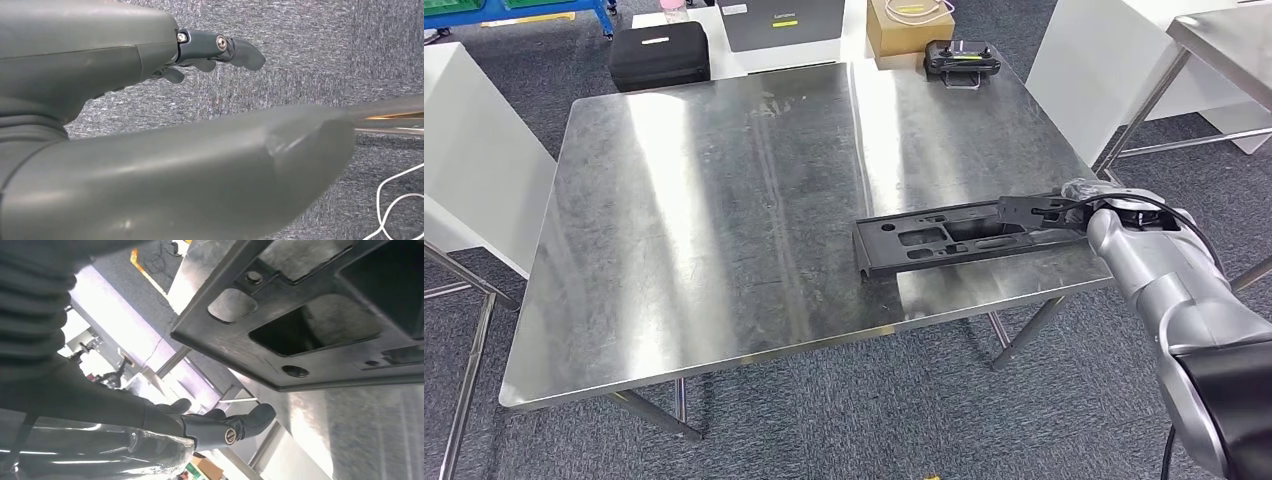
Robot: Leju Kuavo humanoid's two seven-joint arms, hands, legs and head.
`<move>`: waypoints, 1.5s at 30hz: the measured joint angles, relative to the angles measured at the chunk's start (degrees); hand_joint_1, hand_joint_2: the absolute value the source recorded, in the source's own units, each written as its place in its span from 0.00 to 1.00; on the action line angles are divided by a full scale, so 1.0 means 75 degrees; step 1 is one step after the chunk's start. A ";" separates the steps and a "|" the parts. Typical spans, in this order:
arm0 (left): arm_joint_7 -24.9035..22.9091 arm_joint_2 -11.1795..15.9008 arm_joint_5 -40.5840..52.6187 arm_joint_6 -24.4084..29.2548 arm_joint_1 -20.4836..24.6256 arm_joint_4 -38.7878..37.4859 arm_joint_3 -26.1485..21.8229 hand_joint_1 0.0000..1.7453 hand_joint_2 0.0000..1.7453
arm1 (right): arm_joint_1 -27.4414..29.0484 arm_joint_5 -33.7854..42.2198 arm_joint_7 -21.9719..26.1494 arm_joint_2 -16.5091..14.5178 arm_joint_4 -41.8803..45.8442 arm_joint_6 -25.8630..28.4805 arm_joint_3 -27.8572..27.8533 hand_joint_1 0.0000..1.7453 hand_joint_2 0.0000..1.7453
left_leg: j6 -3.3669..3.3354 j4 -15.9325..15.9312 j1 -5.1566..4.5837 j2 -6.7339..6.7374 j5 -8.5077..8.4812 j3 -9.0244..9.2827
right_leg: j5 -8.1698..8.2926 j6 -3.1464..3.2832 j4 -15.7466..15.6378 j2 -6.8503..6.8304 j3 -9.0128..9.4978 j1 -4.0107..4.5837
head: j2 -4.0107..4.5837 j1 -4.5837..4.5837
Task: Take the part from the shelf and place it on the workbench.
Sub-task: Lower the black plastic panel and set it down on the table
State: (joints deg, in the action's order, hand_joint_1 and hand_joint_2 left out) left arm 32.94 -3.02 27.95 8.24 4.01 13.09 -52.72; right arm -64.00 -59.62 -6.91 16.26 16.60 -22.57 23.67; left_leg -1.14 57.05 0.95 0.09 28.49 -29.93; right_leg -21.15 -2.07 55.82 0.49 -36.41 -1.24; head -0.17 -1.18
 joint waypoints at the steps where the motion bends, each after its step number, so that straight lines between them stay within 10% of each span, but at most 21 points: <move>1: 0.0000 0.0000 0.0001 0.0000 0.0000 0.0000 -0.0001 0.00 0.00 | 0.0000 -0.0005 -0.0009 0.0009 -0.0006 0.0004 0.0005 0.00 0.00 | -0.0007 0.0011 -0.0001 0.0000 0.0005 -0.0002 | 0.0000 -0.0001 0.0000 0.0000 0.0000 -0.0005 | 0.0000 0.0000; 10: 0.0005 -0.0018 0.0003 -0.0002 0.0015 0.0000 -0.0011 0.00 0.00 | -0.0087 -0.0060 -0.0117 0.0050 -0.0034 0.0052 0.0021 0.00 0.00 | -0.0197 -0.0098 0.0025 0.0026 -0.0114 0.0069 | -0.0010 -0.0102 0.0060 -0.0010 -0.0045 0.0020 | 0.0000 0.0007; 15: 0.0011 -0.0060 0.0031 -0.0015 0.0029 -0.0003 -0.0035 0.00 0.00 | -0.0151 -0.0098 -0.0156 0.0120 -0.0069 0.0046 0.0039 0.00 0.00 | -0.0248 -0.0216 0.0109 0.0054 -0.0188 0.0142 | -0.0696 -0.0158 0.2102 -0.0024 -0.1073 -0.0065 | 0.0000 0.0038; 20: 0.0003 -0.0064 0.0044 -0.0025 0.0036 -0.0011 -0.0091 0.00 0.00 | -0.0203 -0.0200 -0.0246 0.0123 -0.0103 -0.0036 0.0084 0.00 0.00 | 0.0097 -0.0023 0.0210 0.0033 0.0040 0.0153 | -0.0008 -0.0551 0.0327 -0.0069 -0.0201 -0.0263 | 0.0000 0.0069; 25: 0.0003 -0.0058 0.0040 -0.0028 0.0035 -0.0029 -0.0147 0.00 0.00 | -0.0242 -0.0297 -0.0327 0.0111 -0.0127 -0.0044 0.0134 0.00 0.00 | 0.0259 0.0220 0.0245 0.0033 0.0255 0.0032 | -0.0118 -0.0159 0.0280 0.0019 -0.0159 -0.0227 | 0.0000 0.0029; 29: 0.0001 -0.0063 0.0036 -0.0041 0.0045 -0.0036 -0.0183 0.00 0.00 | -0.0297 -0.0325 -0.0378 0.0084 -0.0136 -0.0042 0.0165 0.00 0.00 | 0.0182 0.2134 0.0191 0.0042 0.1084 -0.0966 | -0.0144 0.0014 0.0281 0.0037 -0.0145 -0.0082 | 0.0000 0.0014; 31: 0.0000 -0.0066 0.0036 -0.0042 0.0043 -0.0042 -0.0189 0.00 0.00 | -0.0295 -0.0327 -0.0393 0.0073 -0.0146 -0.0042 0.0195 0.00 0.00 | 0.0065 0.2514 0.0117 0.0039 0.1040 -0.1260 | -0.0142 0.0071 0.0282 0.0051 -0.0137 0.0027 | 0.0000 0.0015; 37: -0.0009 -0.0007 0.0050 -0.0044 0.0053 -0.0047 -0.0190 0.00 0.00 | -0.0325 -0.0328 -0.0396 0.0052 -0.0160 -0.0042 0.0227 0.00 0.00 | -0.0658 0.0486 -0.0284 0.0055 -0.0042 -0.0424 | -0.0113 0.0125 0.0268 0.0065 -0.0085 0.0206 | 0.0000 0.0065; 42: -0.0012 -0.0015 0.0050 -0.0044 0.0059 -0.0050 -0.0194 0.00 0.00 | -0.0356 -0.0332 -0.0394 0.0080 -0.0167 -0.0037 0.0243 0.00 0.00 | -0.0626 0.0111 -0.0239 0.0106 -0.0353 -0.0343 | -0.0172 0.0066 0.0406 0.0012 -0.0234 0.0232 | 0.0000 0.0072; 45: -0.0014 -0.0049 0.0055 -0.0049 0.0071 -0.0051 -0.0195 0.00 0.00 | -0.0377 -0.0343 -0.0399 0.0118 -0.0185 -0.0036 0.0251 0.00 0.00 | -0.0565 0.0003 -0.0200 0.0106 -0.0511 -0.0406 | -0.0805 0.0045 0.1680 0.0001 -0.0774 0.0151 | 0.0000 0.0099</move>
State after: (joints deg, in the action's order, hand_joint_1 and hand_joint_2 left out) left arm 32.83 -3.38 28.36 7.87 4.55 12.71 -54.18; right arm -66.83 -62.19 -9.91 17.14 15.21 -22.84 25.54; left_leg -5.38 57.08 -0.54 0.88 24.65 -32.97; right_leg -27.18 -1.74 68.42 0.50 -42.22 -0.10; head -0.18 -0.44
